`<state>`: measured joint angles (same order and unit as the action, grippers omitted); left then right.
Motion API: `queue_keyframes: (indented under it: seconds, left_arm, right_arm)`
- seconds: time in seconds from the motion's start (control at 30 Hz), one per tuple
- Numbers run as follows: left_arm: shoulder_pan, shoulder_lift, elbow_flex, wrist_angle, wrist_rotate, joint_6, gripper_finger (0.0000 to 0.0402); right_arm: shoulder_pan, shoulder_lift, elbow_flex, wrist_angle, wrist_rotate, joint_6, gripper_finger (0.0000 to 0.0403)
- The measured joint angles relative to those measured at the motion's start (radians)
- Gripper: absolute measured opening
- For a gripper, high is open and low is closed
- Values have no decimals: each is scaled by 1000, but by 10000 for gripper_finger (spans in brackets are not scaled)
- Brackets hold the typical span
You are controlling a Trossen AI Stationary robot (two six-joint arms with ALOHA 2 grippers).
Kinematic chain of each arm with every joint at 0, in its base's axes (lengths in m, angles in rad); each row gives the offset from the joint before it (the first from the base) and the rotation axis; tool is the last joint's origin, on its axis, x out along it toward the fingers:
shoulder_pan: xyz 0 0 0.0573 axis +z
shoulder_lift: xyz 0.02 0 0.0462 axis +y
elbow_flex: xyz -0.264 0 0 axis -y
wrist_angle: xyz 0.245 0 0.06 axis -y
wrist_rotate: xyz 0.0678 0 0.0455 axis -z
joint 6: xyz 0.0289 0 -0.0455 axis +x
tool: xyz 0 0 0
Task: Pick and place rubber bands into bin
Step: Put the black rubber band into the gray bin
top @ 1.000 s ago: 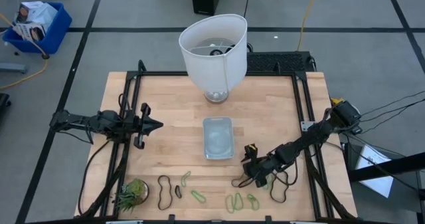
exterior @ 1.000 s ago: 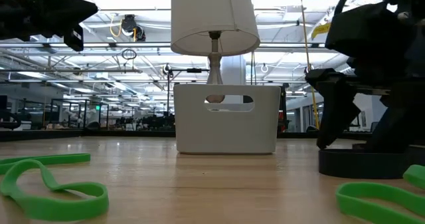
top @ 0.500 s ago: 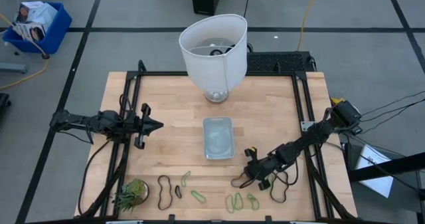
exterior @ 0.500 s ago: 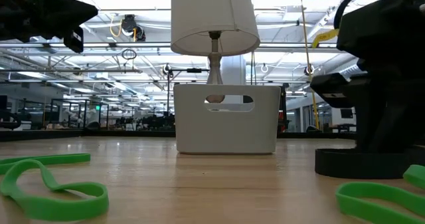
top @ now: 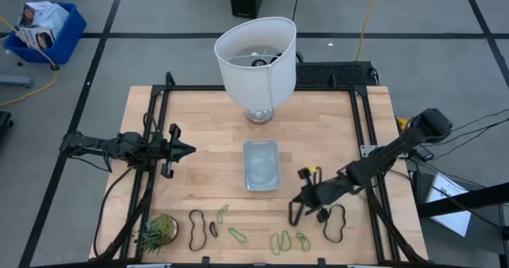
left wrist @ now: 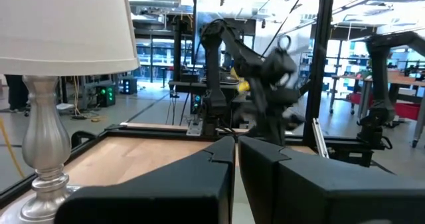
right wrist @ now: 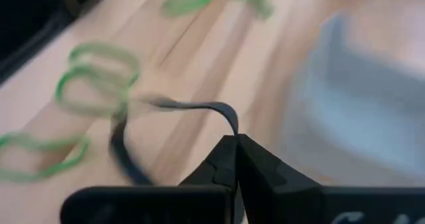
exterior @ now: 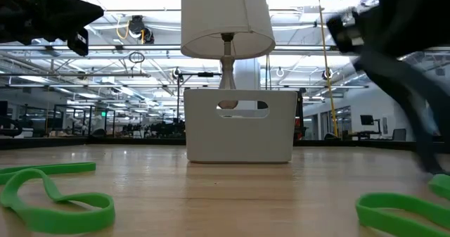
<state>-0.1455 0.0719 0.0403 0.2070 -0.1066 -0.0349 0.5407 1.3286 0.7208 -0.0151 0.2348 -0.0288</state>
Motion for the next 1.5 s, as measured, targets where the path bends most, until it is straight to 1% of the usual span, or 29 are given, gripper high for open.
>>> queue_keyframes:
  seconds: [0.17, 0.3, 0.5, 0.7, 0.77, 0.97, 1.07, 1.23, 1.33, 1.43, 1.5]
  left_arm:
    - [0, 0, 0, 0, 0, 0, 26]
    - [0, 0, 0, 0, 0, 0, 26]
    - [0, 0, 0, -1, 0, 0, 26]
    - [0, 0, 0, -2, 0, 1, 26]
    - [0, 0, 0, -1, 0, 4, 26]
    - [0, 0, 0, 0, 0, 7, 26]
    - [0, 0, 0, 2, 0, 6, 26]
    - [0, 0, 0, 2, -1, 6, 26]
    - [0, 0, 0, -2, 0, 6, 26]
    - [0, 0, 0, -1, 0, 5, 26]
    - [0, 0, 0, -1, 0, 4, 26]
  right_arm:
    - [-8, -152, 1, -29, 169, -19, 1]
    - [-26, -241, 1, -54, 267, -19, 1]
    - [-79, -282, 2, -86, 318, -24, 1]
    - [-145, -281, 2, -20, 314, -54, 1]
    - [-174, -269, 2, 30, 298, -84, 0]
    - [-274, -195, 3, 213, 160, -189, 0]
    - [-315, -147, 3, 316, 115, -227, 0]
    - [-375, -67, 3, 440, 20, -244, 0]
    - [-405, -8, 3, 511, -31, -226, 0]
    - [-427, 55, 3, 561, -61, -219, 0]
    - [-436, 90, 3, 563, -68, -219, 0]
